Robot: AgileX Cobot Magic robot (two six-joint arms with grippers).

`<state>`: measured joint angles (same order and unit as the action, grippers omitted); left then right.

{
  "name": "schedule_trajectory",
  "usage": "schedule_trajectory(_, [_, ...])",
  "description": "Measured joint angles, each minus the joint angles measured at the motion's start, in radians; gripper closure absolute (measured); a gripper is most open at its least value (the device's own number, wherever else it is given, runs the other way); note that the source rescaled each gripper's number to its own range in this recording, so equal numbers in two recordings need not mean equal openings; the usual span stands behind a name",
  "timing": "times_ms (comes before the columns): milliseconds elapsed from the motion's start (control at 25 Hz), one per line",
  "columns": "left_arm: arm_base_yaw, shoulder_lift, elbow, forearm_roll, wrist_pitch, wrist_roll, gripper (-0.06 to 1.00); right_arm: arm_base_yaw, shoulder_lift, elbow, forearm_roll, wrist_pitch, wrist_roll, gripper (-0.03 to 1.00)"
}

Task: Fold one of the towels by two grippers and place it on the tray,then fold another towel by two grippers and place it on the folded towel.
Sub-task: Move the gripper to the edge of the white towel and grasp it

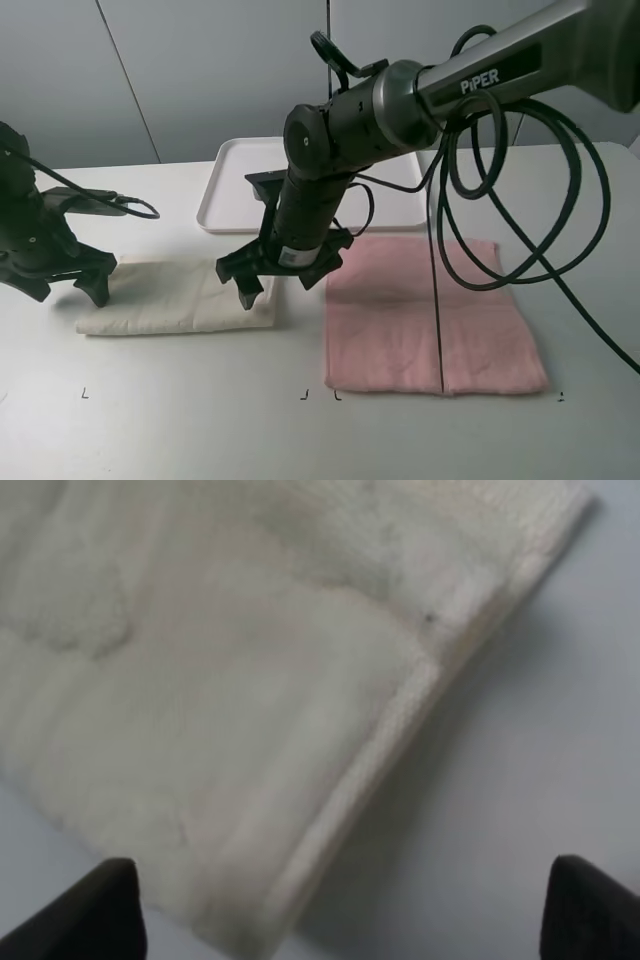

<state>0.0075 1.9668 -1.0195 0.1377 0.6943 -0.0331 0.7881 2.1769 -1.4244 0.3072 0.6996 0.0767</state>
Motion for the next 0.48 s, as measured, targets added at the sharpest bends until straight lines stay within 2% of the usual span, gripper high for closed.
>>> schedule_trajectory(160, [-0.011,0.000,0.002,-0.002,-0.009,0.006,-0.05,0.000,0.013,-0.017,0.047,0.002,-0.015,0.12])
schedule_trajectory(480, [-0.011,0.000,0.002,0.004,-0.011,0.008,-0.05,0.000,0.015,-0.017,0.075,-0.041,-0.018,0.12])
